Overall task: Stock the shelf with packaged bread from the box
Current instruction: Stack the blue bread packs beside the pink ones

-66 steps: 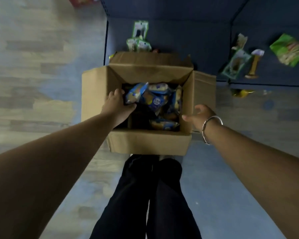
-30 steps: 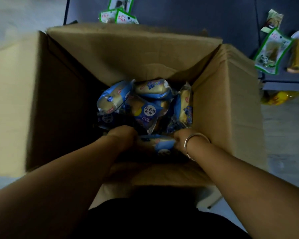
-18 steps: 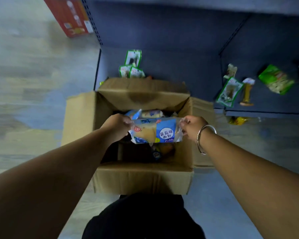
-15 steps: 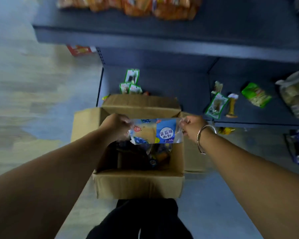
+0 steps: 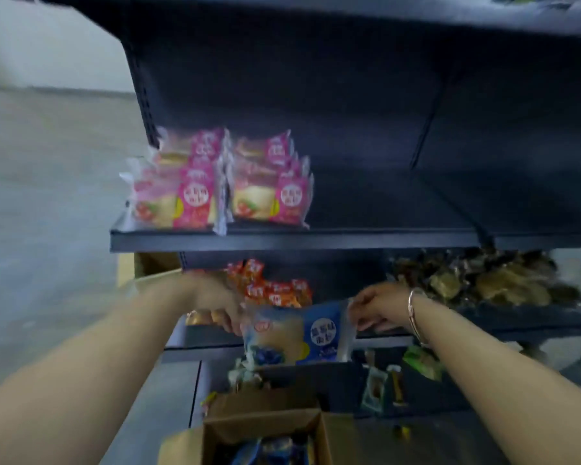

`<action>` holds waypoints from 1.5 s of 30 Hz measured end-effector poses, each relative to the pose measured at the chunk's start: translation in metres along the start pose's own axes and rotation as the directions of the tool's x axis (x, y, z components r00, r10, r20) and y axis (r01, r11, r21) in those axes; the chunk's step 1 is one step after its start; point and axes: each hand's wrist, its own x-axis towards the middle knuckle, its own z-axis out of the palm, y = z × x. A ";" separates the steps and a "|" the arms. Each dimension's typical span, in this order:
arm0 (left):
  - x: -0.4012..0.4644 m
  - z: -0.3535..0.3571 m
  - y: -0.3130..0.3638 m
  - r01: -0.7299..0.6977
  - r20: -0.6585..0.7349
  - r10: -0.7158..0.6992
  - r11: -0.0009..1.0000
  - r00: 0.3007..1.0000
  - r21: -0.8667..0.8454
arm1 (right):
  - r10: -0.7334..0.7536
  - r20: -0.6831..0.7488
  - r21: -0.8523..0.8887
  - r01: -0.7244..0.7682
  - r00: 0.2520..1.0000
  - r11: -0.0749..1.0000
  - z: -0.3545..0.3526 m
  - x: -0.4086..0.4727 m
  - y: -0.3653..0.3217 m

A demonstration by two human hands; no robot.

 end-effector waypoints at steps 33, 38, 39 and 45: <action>0.125 -0.184 0.207 -0.308 -0.702 0.253 0.950 0.665 0.050 | -0.241 -0.475 0.410 0.455 0.846 0.790 -0.217 0.121 -0.140; 0.160 -0.218 0.212 -0.158 -0.725 0.261 0.965 0.638 0.208 | -0.266 -0.511 0.394 0.498 0.817 0.773 -0.226 0.184 -0.150; 0.167 -0.225 0.214 -0.138 -0.732 0.242 0.970 0.637 0.201 | -0.270 -0.530 0.369 0.504 0.804 0.781 -0.228 0.200 -0.152; 0.202 -0.242 0.218 0.084 -0.803 0.158 0.965 0.574 0.250 | -0.274 -0.560 0.250 0.475 0.782 0.844 -0.227 0.248 -0.168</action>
